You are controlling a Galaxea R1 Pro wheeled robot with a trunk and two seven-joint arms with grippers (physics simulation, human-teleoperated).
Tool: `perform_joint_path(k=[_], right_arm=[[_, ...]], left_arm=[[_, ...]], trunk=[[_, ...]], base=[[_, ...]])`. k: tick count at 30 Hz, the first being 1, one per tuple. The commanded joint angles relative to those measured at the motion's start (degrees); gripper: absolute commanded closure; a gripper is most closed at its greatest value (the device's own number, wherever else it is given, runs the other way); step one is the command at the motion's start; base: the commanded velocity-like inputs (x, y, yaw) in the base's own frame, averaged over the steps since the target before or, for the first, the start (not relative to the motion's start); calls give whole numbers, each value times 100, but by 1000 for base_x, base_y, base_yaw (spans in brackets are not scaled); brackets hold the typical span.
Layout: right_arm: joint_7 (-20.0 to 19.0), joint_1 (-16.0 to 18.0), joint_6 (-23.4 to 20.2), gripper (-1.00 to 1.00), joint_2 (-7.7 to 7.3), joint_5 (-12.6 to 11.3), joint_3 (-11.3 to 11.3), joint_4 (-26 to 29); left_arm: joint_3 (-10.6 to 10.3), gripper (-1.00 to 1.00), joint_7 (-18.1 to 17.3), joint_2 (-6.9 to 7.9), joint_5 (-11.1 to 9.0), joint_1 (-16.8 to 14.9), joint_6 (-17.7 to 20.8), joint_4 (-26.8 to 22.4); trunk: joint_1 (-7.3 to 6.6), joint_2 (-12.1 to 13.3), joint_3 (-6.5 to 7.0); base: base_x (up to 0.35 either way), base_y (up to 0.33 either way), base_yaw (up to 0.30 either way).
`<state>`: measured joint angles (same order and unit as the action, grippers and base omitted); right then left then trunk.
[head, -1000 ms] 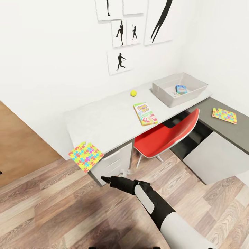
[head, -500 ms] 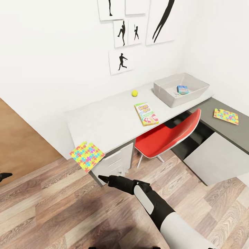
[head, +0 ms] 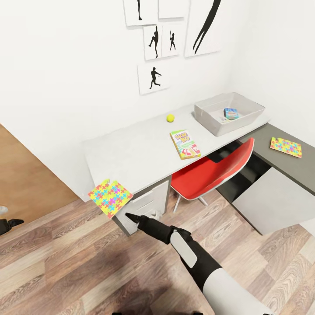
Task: Put all the toys in the child's room - the three board games (two on the bed and one on the table), the two jigsaw puzzles on the table, and the tennis ball on the table - inside the toy box on the table in the child's room.
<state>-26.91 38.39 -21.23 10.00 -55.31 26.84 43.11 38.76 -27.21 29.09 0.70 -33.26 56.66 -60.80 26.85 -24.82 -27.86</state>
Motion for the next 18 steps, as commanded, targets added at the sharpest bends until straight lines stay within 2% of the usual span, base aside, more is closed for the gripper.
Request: perform_joint_path(k=[1, 3, 4, 9, 18], right_arm=[[-8, 5, -32, -100, 0, -152, -1, -2], [-25, 6, -31, -100, 0, -469, -13, -21], [-29, 4, -31, -100, 0, -529, -21, -26], [-36, 5, -13, -100, 0, -619, -101, -42], [-38, 3, 19, -100, 0, -628, -163, -56]], left_arm=[[-29, -100, -25, 0, 8, -6, 28, 10], [-131, -100, -29, 0, 11, -6, 13, 150], [-154, -100, -31, 2, 12, -6, 9, 210], [-199, -100, -37, 8, -17, -6, 4, 306], [-205, -100, -31, 4, -6, -6, 3, 364]], trunk=[[3, -9, -8], [3, -9, -8], [3, -9, -8], [3, -9, -8], [3, -9, -8]], base=[[0, 0, 0], [0, 0, 0], [0, 0, 0], [0, 0, 0], [0, 0, 0]])
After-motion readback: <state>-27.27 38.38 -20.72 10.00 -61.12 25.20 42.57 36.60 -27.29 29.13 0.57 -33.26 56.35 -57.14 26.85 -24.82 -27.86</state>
